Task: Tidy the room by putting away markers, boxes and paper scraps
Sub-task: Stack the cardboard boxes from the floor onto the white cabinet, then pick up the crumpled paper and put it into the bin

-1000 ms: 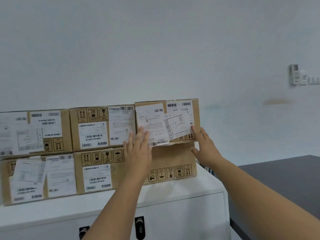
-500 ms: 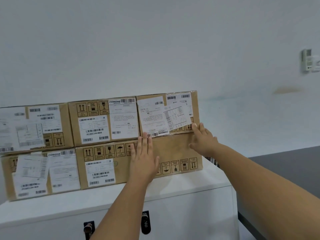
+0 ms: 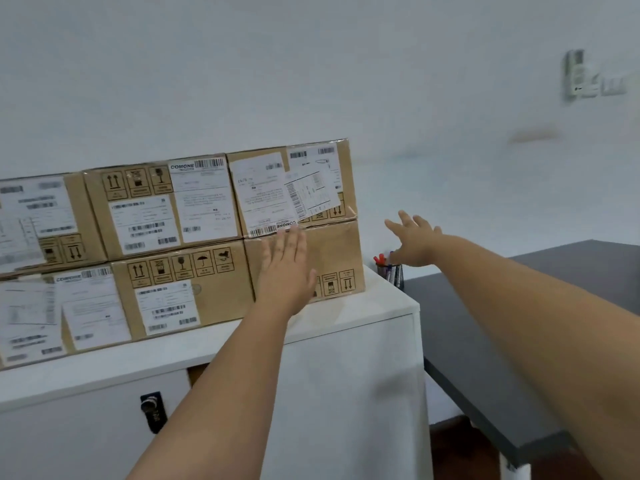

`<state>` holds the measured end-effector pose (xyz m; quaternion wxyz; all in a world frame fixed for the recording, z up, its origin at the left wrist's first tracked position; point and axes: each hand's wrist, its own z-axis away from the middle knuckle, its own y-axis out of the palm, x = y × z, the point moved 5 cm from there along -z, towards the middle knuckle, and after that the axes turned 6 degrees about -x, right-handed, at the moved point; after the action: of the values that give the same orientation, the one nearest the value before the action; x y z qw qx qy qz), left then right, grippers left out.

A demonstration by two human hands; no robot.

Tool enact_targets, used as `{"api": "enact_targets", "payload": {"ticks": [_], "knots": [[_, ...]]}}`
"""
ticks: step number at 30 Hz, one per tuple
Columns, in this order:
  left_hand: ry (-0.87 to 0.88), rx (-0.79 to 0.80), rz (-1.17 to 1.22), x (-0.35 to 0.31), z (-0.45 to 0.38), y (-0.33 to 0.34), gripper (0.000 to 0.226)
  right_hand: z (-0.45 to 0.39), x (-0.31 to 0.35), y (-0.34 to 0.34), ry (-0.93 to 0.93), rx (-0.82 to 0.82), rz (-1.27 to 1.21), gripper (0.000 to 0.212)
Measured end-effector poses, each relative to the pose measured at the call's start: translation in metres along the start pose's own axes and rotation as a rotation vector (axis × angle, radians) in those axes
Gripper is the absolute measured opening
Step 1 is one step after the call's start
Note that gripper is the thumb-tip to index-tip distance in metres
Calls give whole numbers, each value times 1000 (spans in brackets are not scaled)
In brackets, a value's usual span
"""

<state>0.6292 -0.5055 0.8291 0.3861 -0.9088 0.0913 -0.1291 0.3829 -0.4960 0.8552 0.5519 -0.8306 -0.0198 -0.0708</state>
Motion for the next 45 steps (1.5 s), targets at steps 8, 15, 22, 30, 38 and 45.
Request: {"api": "enact_targets", "payload": {"ticks": [8,15,22,30,38,45], "knots": [[379,109,76,-155,-9,-11,74,63,-151,-21,286,128,60,78],[594,227,166,-281,18,0,68,170,-283,-18,527,280,108,77],[681,339,319,-383,86,2,63,305,-372,-13,729,365,124,75],[719,466,321,-476,159,-19,65,419,-442,-15,875,460,4,67],[701,657,422,-569,199,-51,64,485,-499,-25,886,445,-95,64],[690,796,443,-630,236,-39,63,539,-557,-16,915,461,-112,50]]}}
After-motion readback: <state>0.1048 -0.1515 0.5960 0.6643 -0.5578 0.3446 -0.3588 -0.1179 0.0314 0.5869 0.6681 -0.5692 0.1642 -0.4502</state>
